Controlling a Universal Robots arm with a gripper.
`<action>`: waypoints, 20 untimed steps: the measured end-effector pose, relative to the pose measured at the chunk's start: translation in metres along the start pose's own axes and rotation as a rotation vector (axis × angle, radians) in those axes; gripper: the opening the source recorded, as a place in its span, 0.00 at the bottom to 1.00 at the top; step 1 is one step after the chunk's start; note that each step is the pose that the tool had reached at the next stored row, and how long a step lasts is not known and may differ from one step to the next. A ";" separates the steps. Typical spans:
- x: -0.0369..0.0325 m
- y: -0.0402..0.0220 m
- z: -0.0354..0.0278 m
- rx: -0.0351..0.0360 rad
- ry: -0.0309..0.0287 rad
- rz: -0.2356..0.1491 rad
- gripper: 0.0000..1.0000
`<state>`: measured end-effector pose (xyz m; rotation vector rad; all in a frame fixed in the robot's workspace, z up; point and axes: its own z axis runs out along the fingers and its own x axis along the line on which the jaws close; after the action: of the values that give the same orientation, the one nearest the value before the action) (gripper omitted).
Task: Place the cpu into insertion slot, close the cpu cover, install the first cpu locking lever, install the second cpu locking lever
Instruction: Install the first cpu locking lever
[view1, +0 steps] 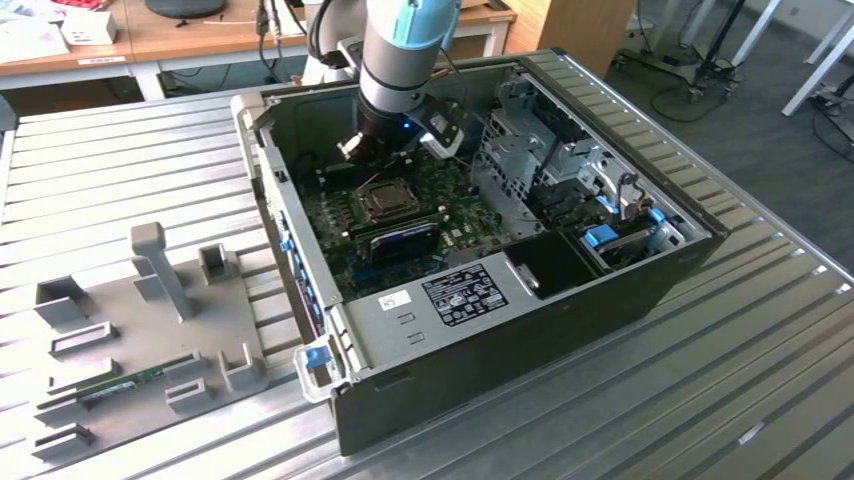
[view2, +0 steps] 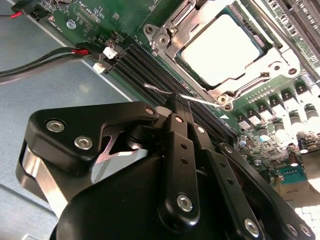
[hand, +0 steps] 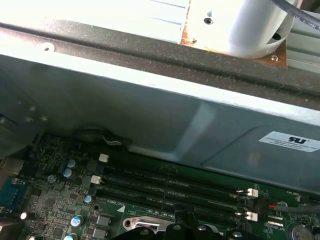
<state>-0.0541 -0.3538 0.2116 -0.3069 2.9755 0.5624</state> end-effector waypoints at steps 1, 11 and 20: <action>0.0000 0.0001 0.0001 0.0000 -0.0001 0.000 0.10; -0.0002 0.0014 0.0011 -0.0001 -0.0001 0.000 0.10; -0.0001 0.0011 0.0029 0.0001 0.0000 0.000 0.10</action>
<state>-0.0541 -0.3517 0.2093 -0.3068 2.9756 0.5624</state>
